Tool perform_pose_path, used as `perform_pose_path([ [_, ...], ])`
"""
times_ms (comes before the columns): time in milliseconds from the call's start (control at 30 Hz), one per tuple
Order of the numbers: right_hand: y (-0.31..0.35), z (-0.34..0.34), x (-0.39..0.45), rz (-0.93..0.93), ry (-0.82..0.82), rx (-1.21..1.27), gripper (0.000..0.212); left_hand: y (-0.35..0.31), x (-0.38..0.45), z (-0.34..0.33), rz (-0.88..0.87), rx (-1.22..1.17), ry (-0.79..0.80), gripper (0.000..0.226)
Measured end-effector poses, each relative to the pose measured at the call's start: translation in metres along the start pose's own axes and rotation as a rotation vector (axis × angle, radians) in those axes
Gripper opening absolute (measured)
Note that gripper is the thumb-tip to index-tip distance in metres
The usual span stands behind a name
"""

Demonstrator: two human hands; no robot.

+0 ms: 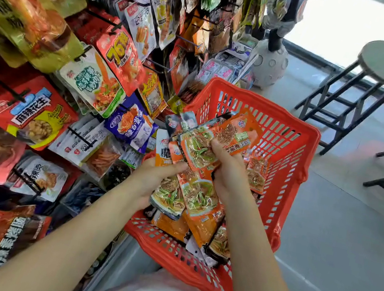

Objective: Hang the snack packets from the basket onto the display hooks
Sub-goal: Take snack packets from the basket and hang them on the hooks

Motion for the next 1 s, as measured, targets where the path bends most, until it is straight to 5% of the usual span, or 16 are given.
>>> perform_pose_path([
  [33, 0.000, -0.001, 0.001, 0.009, 0.001, 0.010, 0.081, 0.001, 0.002, 0.001, 0.025, -0.026, -0.022, 0.069],
  [133, 0.002, -0.004, 0.000, 0.024, -0.009, 0.032, 0.114, -0.005, -0.004, -0.005, 0.059, -0.081, -0.013, 0.055],
  [233, 0.002, -0.001, 0.001, 0.008, 0.022, 0.049, 0.121, -0.004, 0.002, 0.003, 0.032, -0.051, -0.036, 0.077],
  [367, -0.003, 0.007, 0.001, -0.010, 0.012, 0.115, 0.143, -0.002, 0.007, 0.008, -0.019, 0.039, -0.025, 0.025],
  [467, 0.000, 0.015, -0.002, 0.004, -0.074, 0.186, 0.150, 0.000, 0.008, 0.014, -0.090, 0.078, -0.049, 0.022],
  [600, 0.015, 0.036, 0.000, 0.046, -0.143, 0.170, 0.128, -0.002, 0.012, 0.030, -0.139, 0.087, -0.128, 0.066],
  [667, 0.026, 0.040, -0.003, 0.061, -0.133, 0.148, 0.119, -0.008, 0.011, 0.034, -0.152, 0.090, -0.160, 0.050],
  [833, 0.027, 0.009, -0.020, -0.016, 0.169, -0.065, 0.047, -0.018, 0.008, 0.031, -0.221, 0.145, -0.205, 0.014],
  [1000, -0.008, -0.018, -0.029, -0.074, 0.262, -0.167, 0.057, -0.021, 0.000, 0.020, -0.198, -0.066, -0.154, 0.030],
])
Point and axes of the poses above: each hand's wrist, its own x-axis towards the middle knuckle, its own z-axis out of the back of the hand, y = z × x, the point moved 4 cm from there along x, towards the middle knuckle, and after that the axes turned 3 degrees about z, right-handed, at the moved point
